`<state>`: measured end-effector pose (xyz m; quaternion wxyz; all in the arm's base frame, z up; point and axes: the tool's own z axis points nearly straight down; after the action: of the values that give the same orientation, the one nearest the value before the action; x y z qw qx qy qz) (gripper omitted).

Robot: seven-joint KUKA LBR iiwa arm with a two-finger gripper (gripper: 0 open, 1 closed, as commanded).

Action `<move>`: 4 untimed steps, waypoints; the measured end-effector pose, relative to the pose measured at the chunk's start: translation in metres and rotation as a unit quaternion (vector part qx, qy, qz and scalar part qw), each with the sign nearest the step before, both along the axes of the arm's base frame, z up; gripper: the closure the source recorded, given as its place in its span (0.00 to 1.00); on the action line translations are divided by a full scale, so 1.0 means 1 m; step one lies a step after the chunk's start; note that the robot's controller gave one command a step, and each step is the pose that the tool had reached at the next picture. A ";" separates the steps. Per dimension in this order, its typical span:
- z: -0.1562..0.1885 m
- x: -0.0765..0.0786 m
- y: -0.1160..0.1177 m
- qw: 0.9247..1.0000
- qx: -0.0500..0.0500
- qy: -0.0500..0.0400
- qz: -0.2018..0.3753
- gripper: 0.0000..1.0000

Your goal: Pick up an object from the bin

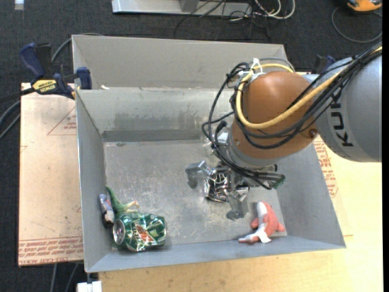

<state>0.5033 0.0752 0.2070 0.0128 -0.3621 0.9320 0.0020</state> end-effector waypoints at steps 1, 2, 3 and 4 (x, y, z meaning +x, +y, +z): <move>0.000 0.000 0.000 1.000 0.000 0.000 0.000 0.00; 0.052 0.004 0.006 1.000 0.001 -0.004 0.004 0.00; 0.073 -0.017 -0.029 0.994 -0.002 -0.003 0.109 0.00; 0.021 0.029 0.010 1.000 0.002 -0.004 0.024 0.00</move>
Offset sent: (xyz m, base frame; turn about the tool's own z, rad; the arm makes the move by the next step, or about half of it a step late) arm 0.0025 0.0054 0.0492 -0.0100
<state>0.5327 0.0855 0.2283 0.0172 -0.3846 0.9229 0.0032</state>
